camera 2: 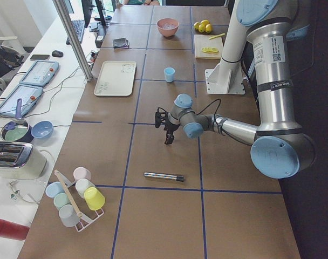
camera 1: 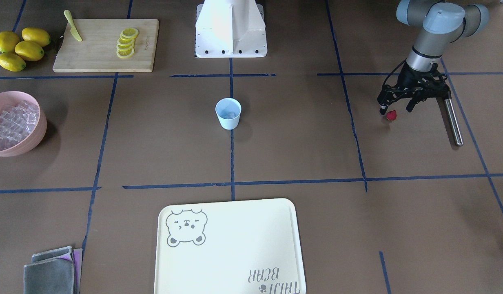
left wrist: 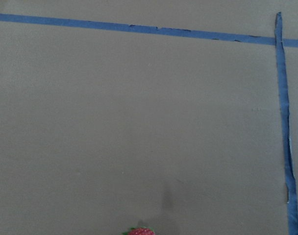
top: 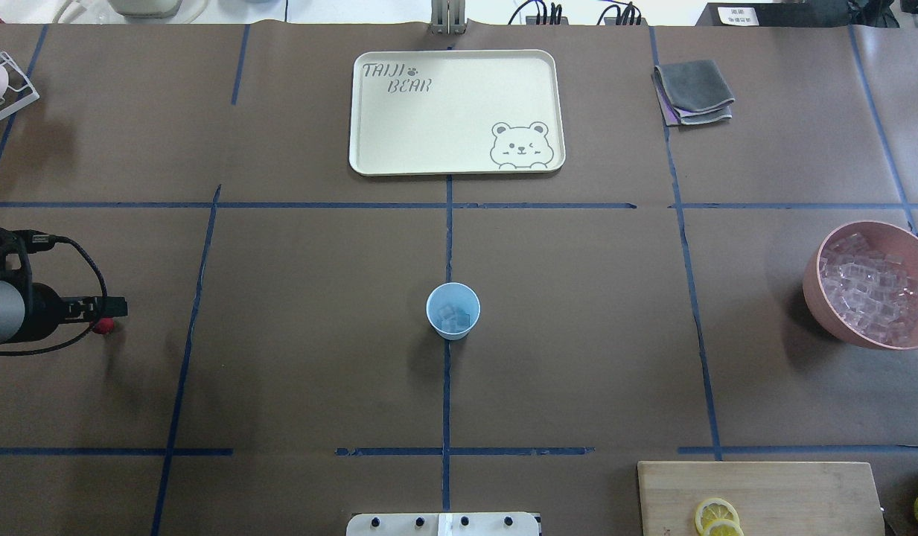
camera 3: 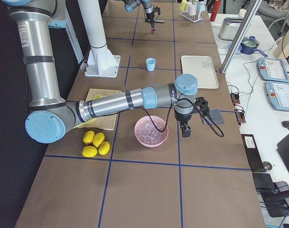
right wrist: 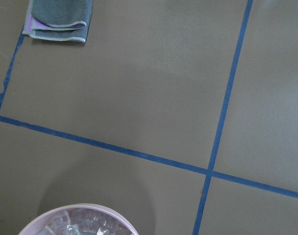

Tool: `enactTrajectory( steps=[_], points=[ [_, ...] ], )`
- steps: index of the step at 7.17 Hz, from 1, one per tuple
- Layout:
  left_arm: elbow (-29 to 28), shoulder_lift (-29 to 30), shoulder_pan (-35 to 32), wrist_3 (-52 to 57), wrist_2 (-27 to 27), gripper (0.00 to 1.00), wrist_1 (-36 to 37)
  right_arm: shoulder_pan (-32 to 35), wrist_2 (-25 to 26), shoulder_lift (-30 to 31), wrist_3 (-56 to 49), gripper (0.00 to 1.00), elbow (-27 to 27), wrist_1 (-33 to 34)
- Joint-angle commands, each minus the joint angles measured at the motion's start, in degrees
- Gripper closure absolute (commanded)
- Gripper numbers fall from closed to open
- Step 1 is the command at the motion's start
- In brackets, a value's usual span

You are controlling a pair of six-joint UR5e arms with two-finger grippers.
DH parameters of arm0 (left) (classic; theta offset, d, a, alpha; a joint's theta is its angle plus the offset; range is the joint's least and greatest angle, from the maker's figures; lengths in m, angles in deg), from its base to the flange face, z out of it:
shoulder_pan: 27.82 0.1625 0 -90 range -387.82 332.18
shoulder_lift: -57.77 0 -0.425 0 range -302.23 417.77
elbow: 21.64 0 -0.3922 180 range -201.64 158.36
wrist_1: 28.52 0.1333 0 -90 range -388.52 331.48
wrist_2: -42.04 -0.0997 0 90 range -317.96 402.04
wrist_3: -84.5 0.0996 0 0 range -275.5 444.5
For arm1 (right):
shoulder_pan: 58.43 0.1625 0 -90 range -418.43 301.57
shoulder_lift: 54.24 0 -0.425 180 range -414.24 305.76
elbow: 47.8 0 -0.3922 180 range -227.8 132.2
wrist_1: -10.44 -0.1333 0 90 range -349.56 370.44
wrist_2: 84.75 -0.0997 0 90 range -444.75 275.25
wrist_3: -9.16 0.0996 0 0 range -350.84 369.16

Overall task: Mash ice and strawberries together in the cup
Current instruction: 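Lower the left gripper onto the red strawberry and grasp it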

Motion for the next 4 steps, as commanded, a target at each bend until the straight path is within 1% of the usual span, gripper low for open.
enactTrajectory(
  steps=[1, 4],
  points=[
    [-2.27, 1.43, 0.76, -0.05, -0.06, 0.01, -0.2, -0.02, -0.01, 0.21, 0.13, 0.01, -0.07, -0.15],
    [-2.99, 1.79, 1.2, 0.04, -0.07, 0.04, -0.03, -0.02, 0.08, 0.21, 0.22, 0.01, -0.07, -0.15]
  ],
)
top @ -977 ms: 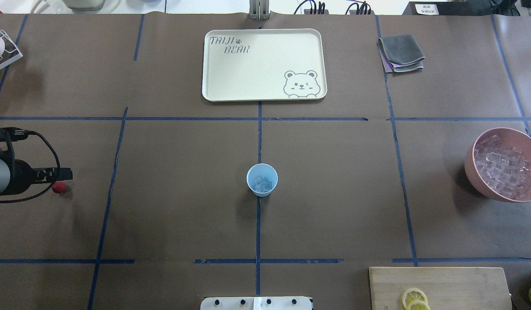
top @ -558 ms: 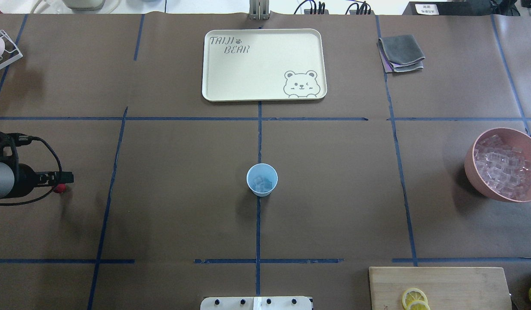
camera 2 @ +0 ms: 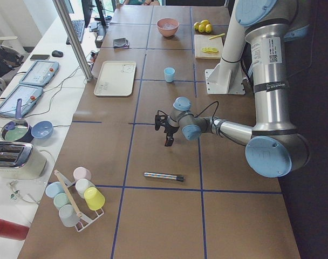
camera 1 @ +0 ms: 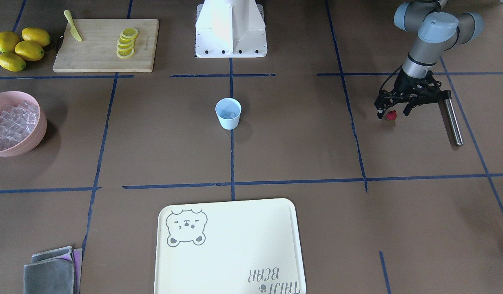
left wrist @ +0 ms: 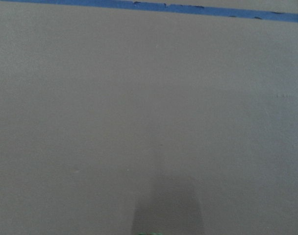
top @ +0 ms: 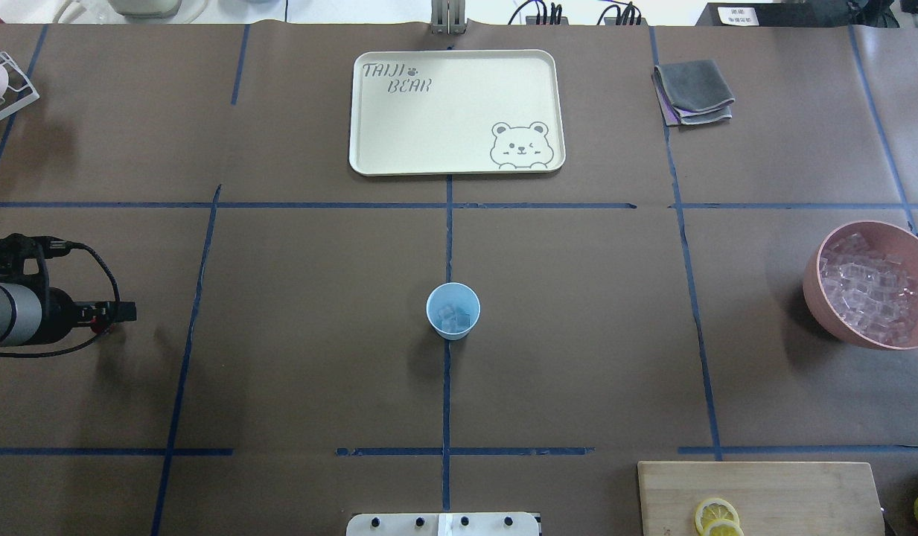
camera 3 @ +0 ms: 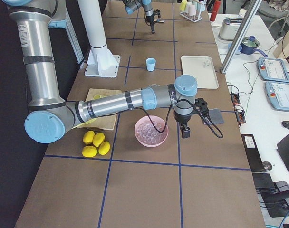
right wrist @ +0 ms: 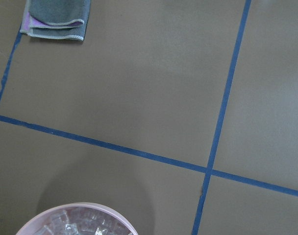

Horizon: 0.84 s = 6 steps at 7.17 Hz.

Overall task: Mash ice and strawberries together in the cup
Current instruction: 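Lower the left gripper onto the red strawberry and grasp it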

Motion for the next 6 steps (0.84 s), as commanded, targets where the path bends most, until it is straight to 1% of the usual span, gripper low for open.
enactTrajectory(
  steps=[1, 2, 6],
  points=[
    [-0.17, 0.04, 0.15, 0.01, 0.08, 0.07, 0.11, 0.0, 0.03, 0.01, 0.07, 0.01, 0.0, 0.0],
    [-0.17, -0.05, 0.15, 0.01, 0.0, 0.12, 0.11, 0.0, 0.03, -0.08, 0.07, 0.01, 0.0, 0.0],
    [-0.26, -0.32, 0.24, 0.1, 0.08, 0.24, 0.2, 0.0, 0.03, -0.26, 0.25, 0.01, 0.0, 0.0]
  ],
)
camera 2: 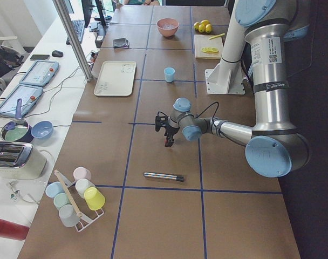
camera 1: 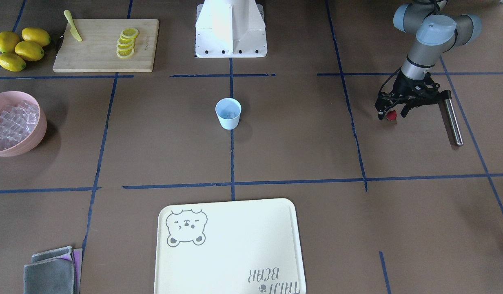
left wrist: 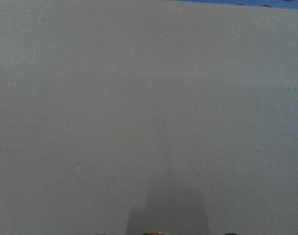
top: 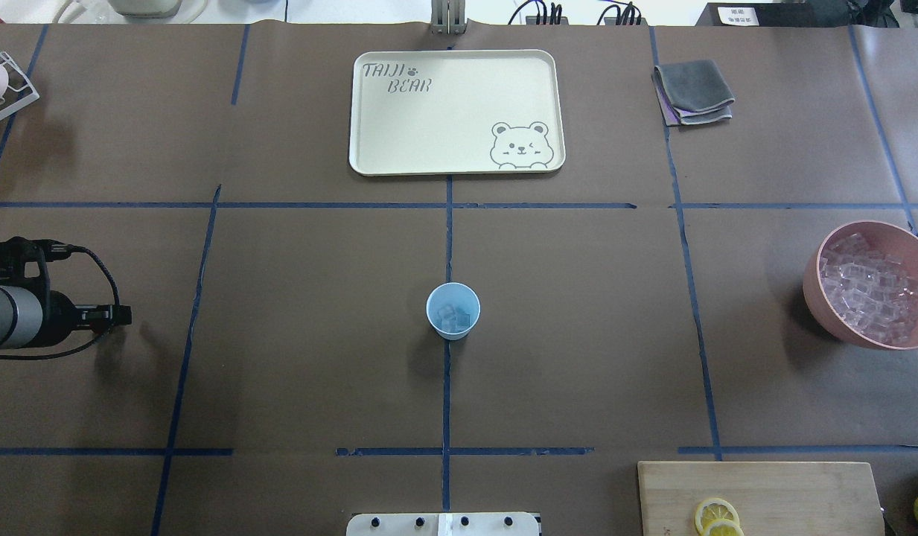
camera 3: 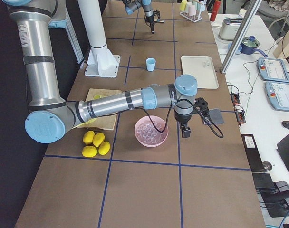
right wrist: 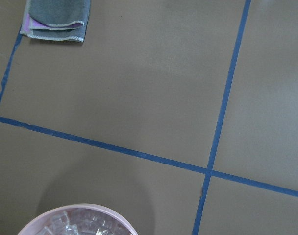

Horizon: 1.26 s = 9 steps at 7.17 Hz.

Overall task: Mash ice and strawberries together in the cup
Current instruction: 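Lower the left gripper onto the red strawberry and grasp it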

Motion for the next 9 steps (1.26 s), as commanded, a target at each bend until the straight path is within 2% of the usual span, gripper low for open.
enactTrajectory(
  steps=[1, 5, 7, 8, 9],
  points=[
    [0.0, -0.06, 0.03, 0.03, 0.18, 0.29, 0.12, 0.0, 0.0, 0.01, 0.04, 0.01, 0.0, 0.0],
    [0.0, -0.24, 0.03, 0.21, 0.36, 0.4, 0.12, 0.0, 0.0, -0.08, 0.12, 0.01, 0.0, 0.0],
    [0.08, -0.33, 0.03, 0.21, 0.54, 0.49, 0.12, 0.0, 0.0, -0.08, 0.12, 0.01, 0.09, 0.0],
    [0.08, -0.33, -0.06, 0.21, 0.54, 0.61, 0.12, 0.0, 0.0, -0.08, 0.12, 0.01, 0.09, 0.0],
    [0.08, -0.41, -0.06, 0.12, 0.54, 0.78, 0.12, 0.0, 0.0, -0.08, 0.21, 0.01, 0.09, 0.0]
  ],
)
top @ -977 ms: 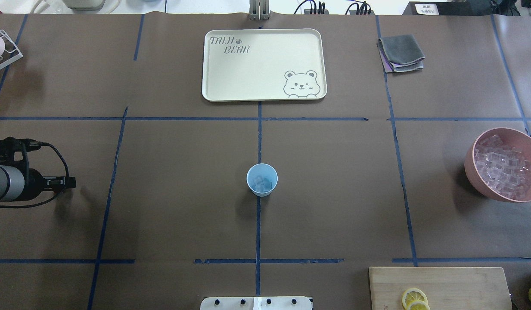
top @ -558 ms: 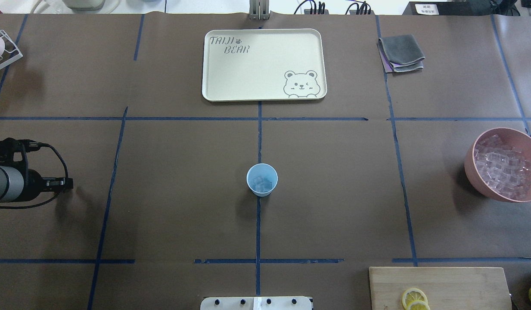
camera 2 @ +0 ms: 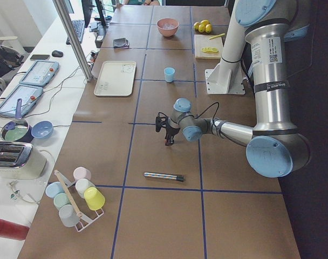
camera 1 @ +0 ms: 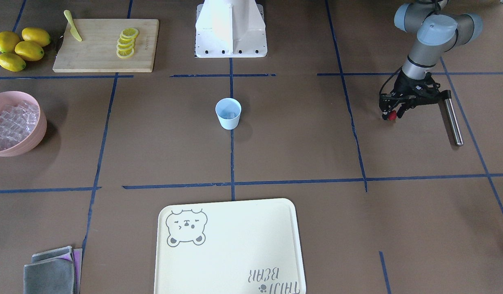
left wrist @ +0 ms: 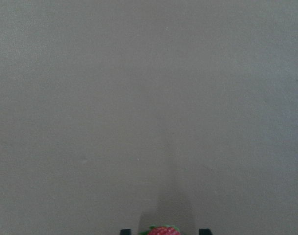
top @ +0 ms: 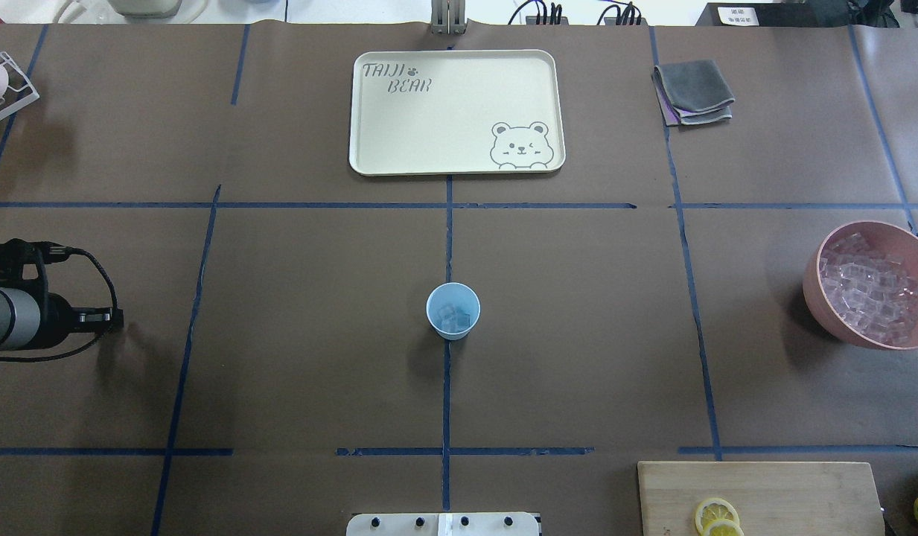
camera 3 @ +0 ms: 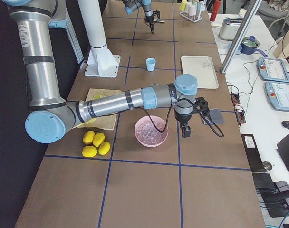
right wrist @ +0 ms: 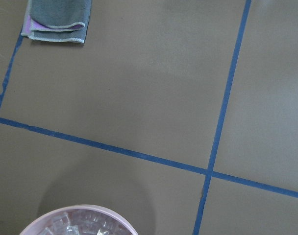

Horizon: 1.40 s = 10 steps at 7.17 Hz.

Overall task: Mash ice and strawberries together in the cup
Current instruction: 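Lower the left gripper onto the red strawberry and grasp it, then carry the strawberry with the left gripper over the light-blue cup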

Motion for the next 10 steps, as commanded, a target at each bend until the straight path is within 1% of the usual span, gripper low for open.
enactTrajectory(
  steps=[1, 2, 3, 4, 5, 6, 8, 9, 10],
  points=[
    [0.09, -0.24, -0.02, 0.02, -0.07, 0.93, 0.09, 0.0, 0.0, -0.09, 1.63, 0.01, 0.27, 0.0],
    [1.58, -0.41, -0.37, 0.19, 0.11, 1.0, 0.18, 0.0, -0.09, -0.09, 1.91, 0.01, 0.53, 0.0],
    [4.9, -0.42, -1.07, 0.37, 2.28, 1.0, 3.31, 0.0, -0.09, -0.09, 1.91, 0.01, 0.54, -0.09],
    [11.46, 0.11, -1.34, 0.37, 5.61, 1.0, 11.7, 0.0, -0.09, -0.09, 1.91, 0.01, 0.45, -0.09],
    [17.09, 1.07, -1.17, 0.28, 5.73, 1.0, 19.87, 0.0, -0.09, 0.08, 1.82, 0.01, 0.45, -0.09],
    [20.71, 7.0, -1.25, 0.19, 5.73, 1.0, 29.01, 0.0, -0.17, 0.26, 1.56, 0.01, 0.36, -0.09],
    [20.93, 23.58, -0.55, -3.56, 5.73, 1.0, 43.88, 0.78, -0.96, 2.01, 0.25, 0.01, 0.27, -0.09],
    [19.71, 32.11, 0.58, -7.94, 5.65, 1.0, 49.17, 1.75, -1.23, 2.71, -1.5, 0.01, 0.18, -0.09],
    [18.39, 37.67, 3.47, -10.94, 5.47, 1.0, 52.7, 3.06, -1.23, 3.94, -4.39, 0.01, 0.01, -0.18]
  ],
)
